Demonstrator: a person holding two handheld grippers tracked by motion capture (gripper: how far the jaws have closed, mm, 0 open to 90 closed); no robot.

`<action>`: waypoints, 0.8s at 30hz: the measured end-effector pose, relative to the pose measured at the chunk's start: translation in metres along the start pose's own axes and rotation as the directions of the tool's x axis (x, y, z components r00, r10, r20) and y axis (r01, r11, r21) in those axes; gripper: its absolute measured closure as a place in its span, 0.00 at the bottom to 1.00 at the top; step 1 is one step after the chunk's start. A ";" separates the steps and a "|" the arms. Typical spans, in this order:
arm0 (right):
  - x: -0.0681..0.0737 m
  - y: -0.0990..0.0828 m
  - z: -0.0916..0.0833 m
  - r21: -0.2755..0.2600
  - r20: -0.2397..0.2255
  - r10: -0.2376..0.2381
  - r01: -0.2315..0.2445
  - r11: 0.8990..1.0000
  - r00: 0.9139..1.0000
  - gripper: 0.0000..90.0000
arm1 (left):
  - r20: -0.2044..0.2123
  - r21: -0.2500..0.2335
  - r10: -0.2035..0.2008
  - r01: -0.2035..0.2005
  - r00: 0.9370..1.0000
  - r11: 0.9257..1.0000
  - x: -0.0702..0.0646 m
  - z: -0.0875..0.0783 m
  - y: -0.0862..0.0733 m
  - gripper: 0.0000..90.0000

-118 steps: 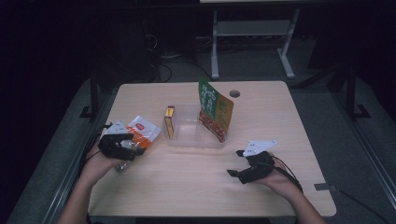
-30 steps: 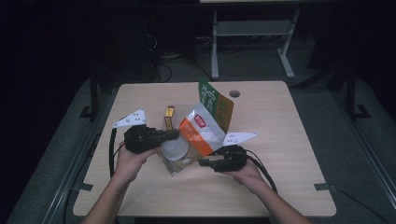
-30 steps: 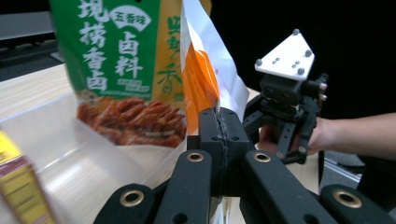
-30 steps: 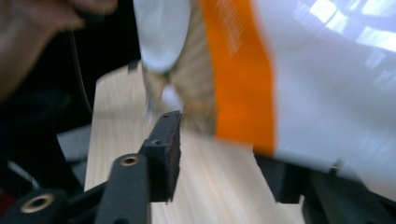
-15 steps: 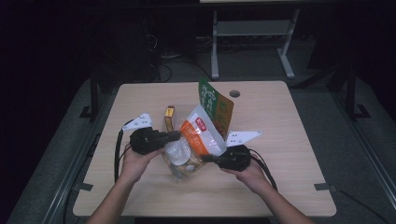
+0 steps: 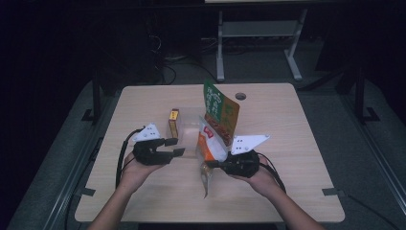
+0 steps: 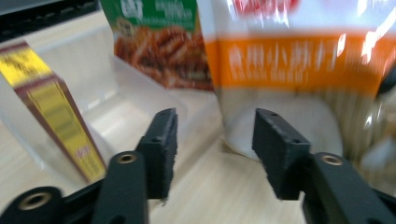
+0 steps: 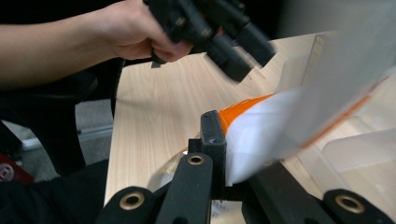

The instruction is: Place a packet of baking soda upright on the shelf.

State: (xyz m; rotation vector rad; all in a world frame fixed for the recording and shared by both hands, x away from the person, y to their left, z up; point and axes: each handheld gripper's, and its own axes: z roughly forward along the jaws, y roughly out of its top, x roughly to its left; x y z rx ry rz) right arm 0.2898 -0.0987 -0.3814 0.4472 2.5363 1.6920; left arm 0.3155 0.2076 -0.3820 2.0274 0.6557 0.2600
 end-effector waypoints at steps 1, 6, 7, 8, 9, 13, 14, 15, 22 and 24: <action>0.000 0.002 -0.001 0.002 -0.001 -0.014 0.014 1.000 1.000 1.00 | -0.003 0.014 0.009 -0.009 1.000 1.000 -0.003 -0.001 -0.004 0.52; 0.000 0.015 0.000 0.020 0.017 -0.063 0.063 0.998 0.998 1.00 | 0.019 0.049 0.027 -0.028 0.999 0.998 -0.013 -0.009 -0.028 0.42; -0.001 0.018 0.001 0.024 0.022 -0.075 0.074 0.997 0.997 1.00 | 0.036 0.059 0.015 -0.018 0.999 0.998 -0.014 -0.011 -0.033 0.41; -0.003 0.022 0.001 0.032 0.024 -0.086 0.085 0.996 0.996 1.00 | 0.044 0.064 0.012 -0.015 0.999 0.998 -0.015 -0.012 -0.037 0.40; -0.004 0.024 0.002 0.033 0.028 -0.094 0.093 0.995 0.995 1.00 | 0.050 0.068 0.002 -0.005 0.999 0.998 -0.016 -0.014 -0.042 0.37; -0.014 0.034 0.006 0.060 0.035 -0.124 0.122 0.991 0.992 1.00 | 0.083 0.089 -0.032 0.024 0.996 0.996 -0.020 -0.016 -0.055 0.32; -0.016 0.036 0.007 0.066 0.032 -0.129 0.127 0.990 0.991 1.00 | 0.088 0.109 -0.026 0.016 0.996 0.994 -0.022 -0.016 -0.059 0.31; -0.019 0.039 0.008 0.072 0.033 -0.136 0.134 0.988 0.990 1.00 | 0.094 0.126 -0.014 0.002 0.995 0.992 -0.022 -0.016 -0.060 0.30; -0.033 0.058 0.016 0.075 0.029 -0.155 0.152 0.985 0.988 1.00 | 0.114 0.154 -0.005 -0.012 0.994 0.988 -0.024 -0.009 -0.062 0.29; -0.034 0.065 0.018 0.081 0.020 -0.162 0.160 0.984 0.987 1.00 | 0.117 0.159 -0.006 -0.013 0.993 0.987 -0.025 -0.008 -0.062 0.29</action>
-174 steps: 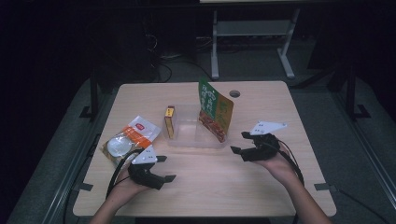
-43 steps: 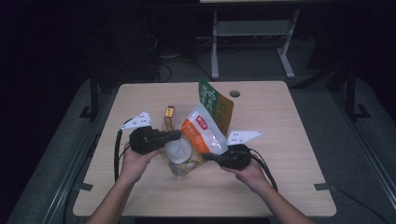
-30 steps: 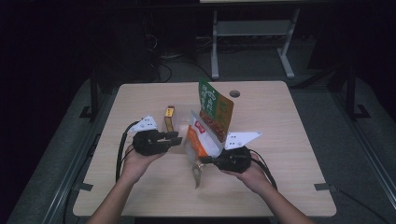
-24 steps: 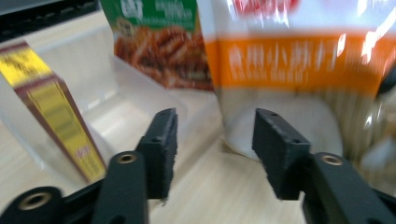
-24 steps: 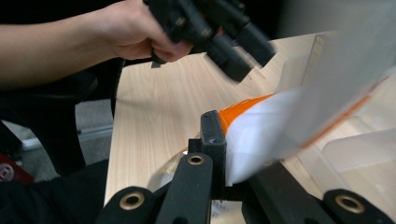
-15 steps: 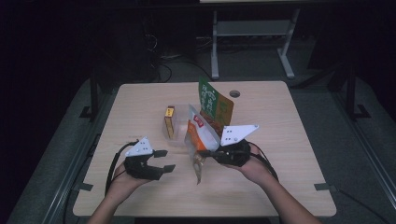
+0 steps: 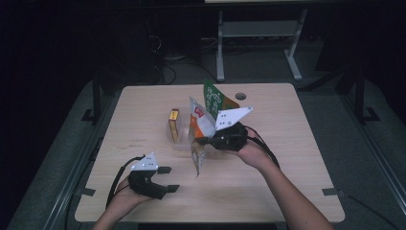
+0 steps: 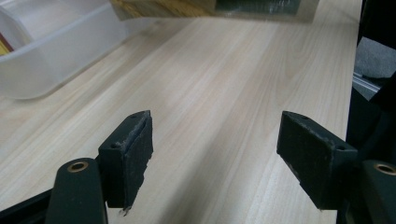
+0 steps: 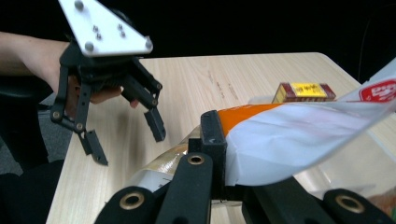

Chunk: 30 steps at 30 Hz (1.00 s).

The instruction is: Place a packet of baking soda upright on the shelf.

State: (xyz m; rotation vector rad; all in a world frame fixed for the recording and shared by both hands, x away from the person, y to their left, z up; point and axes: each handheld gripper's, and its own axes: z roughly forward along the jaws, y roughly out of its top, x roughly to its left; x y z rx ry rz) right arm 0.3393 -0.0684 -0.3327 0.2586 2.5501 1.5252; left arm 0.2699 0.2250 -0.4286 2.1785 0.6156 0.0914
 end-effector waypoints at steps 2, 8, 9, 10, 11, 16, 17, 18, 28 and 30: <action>-0.001 0.005 0.001 -0.007 -0.007 -0.012 0.012 1.000 1.000 1.00 | 0.005 -0.006 -0.010 0.010 1.000 1.000 0.001 0.000 0.000 0.29; -0.007 0.023 0.002 0.000 0.017 -0.052 0.052 0.999 0.999 1.00 | 0.003 -0.008 -0.009 0.009 1.000 1.000 0.002 -0.001 0.000 0.29; -0.010 0.026 0.003 0.000 0.032 -0.049 0.049 0.999 0.998 1.00 | 0.003 -0.008 -0.008 0.008 1.000 1.000 0.003 -0.001 0.000 0.29; -0.014 0.026 0.004 0.003 0.049 -0.056 0.056 0.998 0.997 1.00 | 0.003 -0.007 -0.007 0.007 1.000 1.000 0.003 -0.001 0.000 0.29; -0.016 0.027 0.005 0.006 0.058 -0.054 0.053 0.999 0.997 1.00 | 0.003 -0.008 -0.007 0.007 1.000 1.000 0.003 -0.001 0.000 0.29; -0.035 0.029 0.017 0.054 0.123 -0.065 0.059 0.997 0.990 1.00 | 0.002 -0.005 -0.012 0.012 1.000 1.000 0.004 -0.001 -0.001 0.29; -0.039 0.030 0.019 0.063 0.128 -0.064 0.057 0.996 0.990 1.00 | 0.003 -0.006 -0.014 0.014 1.000 1.000 0.004 -0.001 -0.001 0.29; -0.042 0.030 0.021 0.069 0.138 -0.063 0.054 0.996 0.988 1.00 | 0.004 -0.006 -0.017 0.017 1.000 1.000 0.004 -0.001 -0.001 0.29; -0.057 0.029 0.042 0.123 0.205 -0.079 0.054 0.991 0.976 1.00 | 0.012 0.003 -0.015 0.015 1.000 1.000 0.005 0.001 -0.002 0.29; -0.056 0.028 0.046 0.139 0.222 -0.081 0.050 0.989 0.972 1.00 | 0.014 0.007 -0.015 0.015 1.000 1.000 0.005 0.001 -0.002 0.29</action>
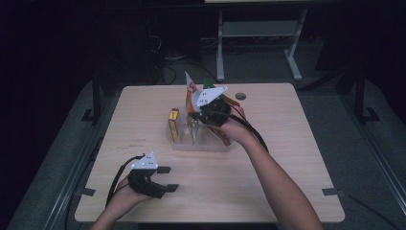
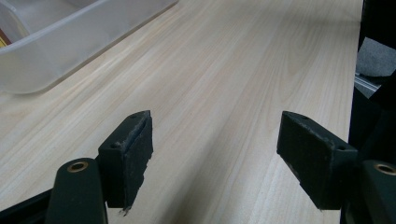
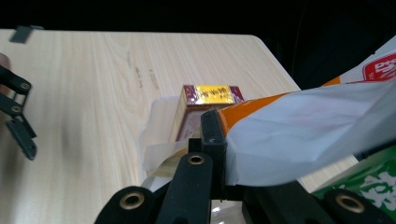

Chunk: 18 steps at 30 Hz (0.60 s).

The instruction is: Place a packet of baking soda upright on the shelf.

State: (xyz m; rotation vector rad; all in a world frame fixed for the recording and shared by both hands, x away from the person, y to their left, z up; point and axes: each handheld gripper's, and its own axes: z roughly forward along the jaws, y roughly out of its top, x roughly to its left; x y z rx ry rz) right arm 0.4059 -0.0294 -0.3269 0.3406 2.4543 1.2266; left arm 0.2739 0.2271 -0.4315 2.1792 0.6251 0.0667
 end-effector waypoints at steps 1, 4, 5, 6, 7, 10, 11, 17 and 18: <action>0.000 -0.001 0.001 0.005 0.009 -0.006 0.006 1.000 1.000 1.00 | 0.001 0.001 -0.002 0.002 1.000 1.000 0.000 0.000 0.000 0.29; 0.001 -0.003 0.004 0.016 0.022 -0.007 0.006 1.000 1.000 1.00 | 0.002 0.003 0.002 -0.002 1.000 1.000 0.000 0.002 0.000 0.29; 0.002 -0.005 0.006 0.021 0.025 -0.010 0.010 1.000 1.000 1.00 | 0.002 0.005 0.003 -0.003 1.000 1.000 0.000 0.002 0.000 0.29; 0.004 -0.006 0.008 0.021 0.028 -0.003 0.003 1.000 1.000 1.00 | 0.002 0.007 0.004 -0.004 1.000 1.000 -0.001 0.002 0.001 0.29; 0.005 -0.007 0.009 0.025 0.029 -0.003 0.003 1.000 1.000 1.00 | 0.002 0.008 0.004 -0.004 1.000 1.000 -0.001 0.002 0.001 0.29; 0.005 -0.006 0.010 0.018 0.047 -0.007 0.006 1.000 0.999 1.00 | 0.003 0.007 -0.001 0.001 1.000 1.000 -0.001 0.003 0.001 0.29; 0.005 -0.005 0.009 0.012 0.055 -0.003 0.002 1.000 0.998 1.00 | 0.003 0.006 -0.002 0.002 1.000 1.000 -0.001 0.003 0.001 0.29; 0.010 -0.007 0.015 0.036 0.095 -0.009 0.006 0.999 0.995 1.00 | 0.002 0.010 0.001 -0.001 1.000 1.000 -0.001 0.003 0.001 0.29; 0.012 -0.010 0.017 0.050 0.101 -0.011 0.006 0.999 0.995 1.00 | 0.002 0.008 0.003 -0.003 1.000 1.000 -0.001 0.003 0.001 0.29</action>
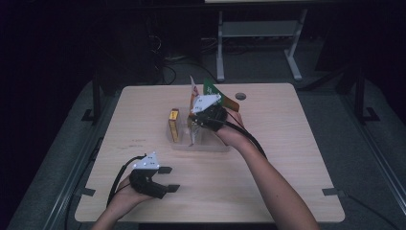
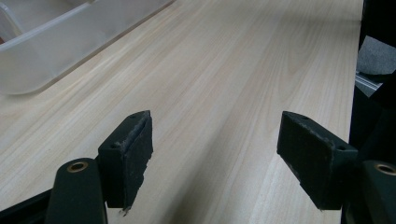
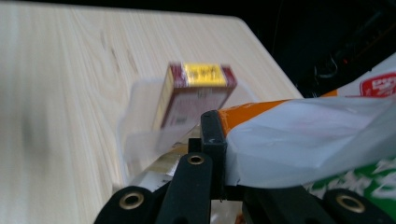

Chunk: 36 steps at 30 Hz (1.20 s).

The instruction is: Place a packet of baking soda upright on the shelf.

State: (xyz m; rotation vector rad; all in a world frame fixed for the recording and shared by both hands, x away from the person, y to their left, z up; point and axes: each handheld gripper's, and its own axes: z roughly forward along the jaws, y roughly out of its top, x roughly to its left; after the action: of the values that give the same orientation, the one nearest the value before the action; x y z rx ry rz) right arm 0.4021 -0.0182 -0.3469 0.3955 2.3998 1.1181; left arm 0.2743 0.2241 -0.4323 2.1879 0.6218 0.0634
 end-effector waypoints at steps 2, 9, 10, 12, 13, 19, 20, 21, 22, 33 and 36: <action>0.005 -0.007 0.005 0.034 0.049 -0.001 -0.001 0.999 0.999 0.99 | -0.001 0.002 -0.003 0.003 1.000 1.000 0.000 0.000 0.000 0.29; 0.004 -0.015 0.004 0.032 0.071 0.049 -0.051 0.998 0.996 0.96 | 0.005 0.008 -0.001 0.001 1.000 1.000 -0.001 0.003 0.001 0.29; 0.005 -0.014 0.004 0.032 0.069 0.047 -0.049 0.998 0.997 0.96 | 0.007 0.007 -0.002 0.002 1.000 1.000 -0.001 0.003 0.001 0.29; 0.004 -0.014 0.004 0.034 0.070 0.044 -0.046 0.998 0.997 0.93 | 0.005 0.008 0.001 -0.001 1.000 1.000 -0.001 0.003 0.001 0.29; 0.004 -0.014 0.003 0.031 0.069 0.048 -0.050 0.998 0.996 0.88 | 0.005 0.008 -0.001 0.001 1.000 1.000 -0.001 0.003 0.001 0.29; 0.008 -0.015 -0.002 0.046 0.015 0.065 -0.066 0.997 0.998 0.74 | -0.005 0.002 -0.009 0.009 1.000 1.000 0.001 0.002 0.001 0.30; 0.008 -0.015 -0.004 0.049 0.011 0.070 -0.070 0.996 0.997 0.74 | -0.005 0.002 -0.008 0.008 1.000 1.000 0.001 0.002 0.001 0.31; 0.008 -0.017 -0.005 0.044 0.002 0.080 -0.080 0.996 0.997 0.75 | -0.004 0.004 -0.009 0.009 1.000 1.000 0.001 0.003 0.001 0.31; 0.009 -0.018 -0.006 0.040 0.000 0.083 -0.083 0.996 0.997 0.77 | -0.003 0.009 -0.006 0.006 1.000 1.000 0.000 0.003 0.001 0.31; 0.013 -0.037 -0.020 0.015 -0.073 0.145 -0.144 0.989 0.987 0.79 | -0.010 0.014 -0.013 0.013 1.000 1.000 0.001 0.003 0.002 0.39; 0.020 -0.041 -0.017 0.044 -0.106 0.123 -0.119 0.992 0.987 0.97 | -0.013 0.013 -0.015 0.015 1.000 1.000 0.001 0.004 0.003 0.44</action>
State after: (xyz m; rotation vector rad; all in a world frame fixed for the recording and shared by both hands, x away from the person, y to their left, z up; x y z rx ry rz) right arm 0.3736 -0.0461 -0.3747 0.5110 2.5241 1.1756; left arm 0.2778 0.2203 -0.4324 2.1973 0.6477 0.0663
